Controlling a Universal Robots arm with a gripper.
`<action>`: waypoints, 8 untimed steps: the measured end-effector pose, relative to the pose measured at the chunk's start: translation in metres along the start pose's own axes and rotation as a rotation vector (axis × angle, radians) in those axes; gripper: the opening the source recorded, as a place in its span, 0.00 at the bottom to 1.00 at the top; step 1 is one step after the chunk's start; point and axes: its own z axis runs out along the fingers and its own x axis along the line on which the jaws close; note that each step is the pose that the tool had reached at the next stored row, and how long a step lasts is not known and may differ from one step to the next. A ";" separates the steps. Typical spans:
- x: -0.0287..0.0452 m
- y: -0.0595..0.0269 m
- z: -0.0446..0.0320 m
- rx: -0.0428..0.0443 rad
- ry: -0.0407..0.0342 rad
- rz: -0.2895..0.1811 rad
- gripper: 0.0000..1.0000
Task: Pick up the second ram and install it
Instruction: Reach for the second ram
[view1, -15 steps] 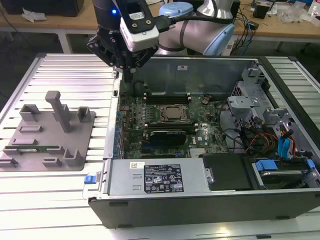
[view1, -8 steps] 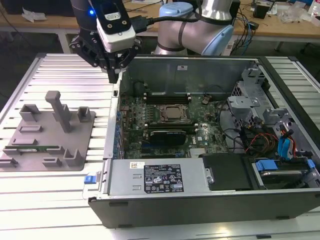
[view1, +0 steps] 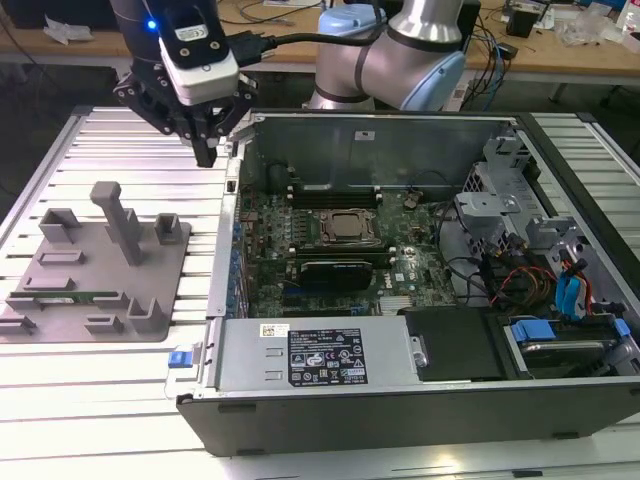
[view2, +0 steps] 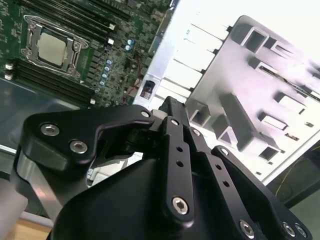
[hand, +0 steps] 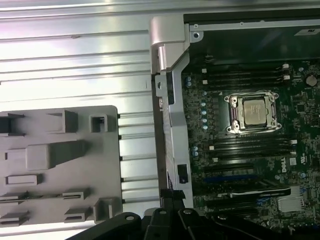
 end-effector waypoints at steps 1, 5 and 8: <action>0.0031 -0.0002 -0.0001 0.0007 -0.0001 0.000 0.08; 0.0096 -0.0006 -0.0002 0.0017 -0.0002 0.000 0.08; 0.0185 -0.0013 -0.0004 0.0017 -0.0003 0.000 0.08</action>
